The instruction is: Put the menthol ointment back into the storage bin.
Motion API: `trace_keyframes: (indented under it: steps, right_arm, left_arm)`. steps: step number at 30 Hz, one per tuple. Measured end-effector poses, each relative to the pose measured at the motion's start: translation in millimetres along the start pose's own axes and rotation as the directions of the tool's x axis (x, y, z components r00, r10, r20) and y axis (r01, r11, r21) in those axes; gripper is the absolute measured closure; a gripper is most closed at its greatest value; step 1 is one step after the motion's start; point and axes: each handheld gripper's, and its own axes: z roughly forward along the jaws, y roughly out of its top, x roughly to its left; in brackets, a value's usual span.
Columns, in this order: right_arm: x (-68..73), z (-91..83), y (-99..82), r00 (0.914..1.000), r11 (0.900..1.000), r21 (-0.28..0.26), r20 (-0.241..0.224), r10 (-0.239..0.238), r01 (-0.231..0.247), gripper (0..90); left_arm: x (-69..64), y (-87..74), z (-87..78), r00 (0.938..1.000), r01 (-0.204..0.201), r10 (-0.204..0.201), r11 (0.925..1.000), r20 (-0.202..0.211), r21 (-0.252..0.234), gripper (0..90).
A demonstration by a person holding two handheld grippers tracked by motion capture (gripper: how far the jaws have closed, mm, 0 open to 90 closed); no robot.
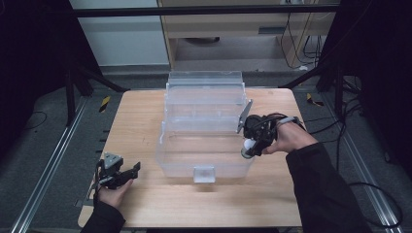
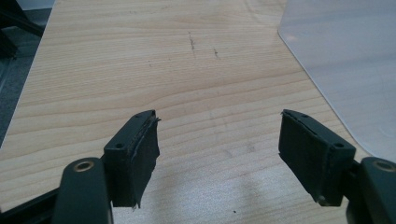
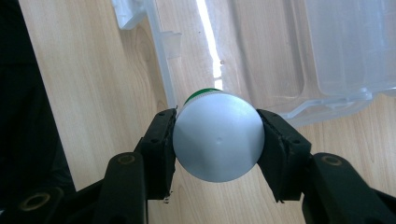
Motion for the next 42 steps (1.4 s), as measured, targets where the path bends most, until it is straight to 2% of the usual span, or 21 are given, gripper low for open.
trace_keyframes:
  steps: [7, 22, 42]
  right_arm:
    - [-5.6, 9.2, 5.4, 1.0, 1.0, -0.007, -0.002, -0.006, 0.006, 50.3]
    - [-11.9, 30.1, 13.3, 0.9998, 0.9997, 0.012, 0.002, -0.02, 0.02, 50.3]
    - [-18.8, 59.9, -1.3, 0.9997, 0.9996, 0.028, -0.021, 0.007, -0.007, 50.3]
  left_arm:
    - [0.6, -0.1, -0.3, 1.0, -0.002, 0.002, 1.0, -0.003, 0.001, 28.0]
    - [0.5, -0.1, -0.4, 1.0, -0.007, 0.007, 1.0, -0.006, 0.001, 28.0]
    - [0.5, -0.2, -0.3, 1.0, -0.007, 0.007, 1.0, -0.006, 0.0, 28.0]
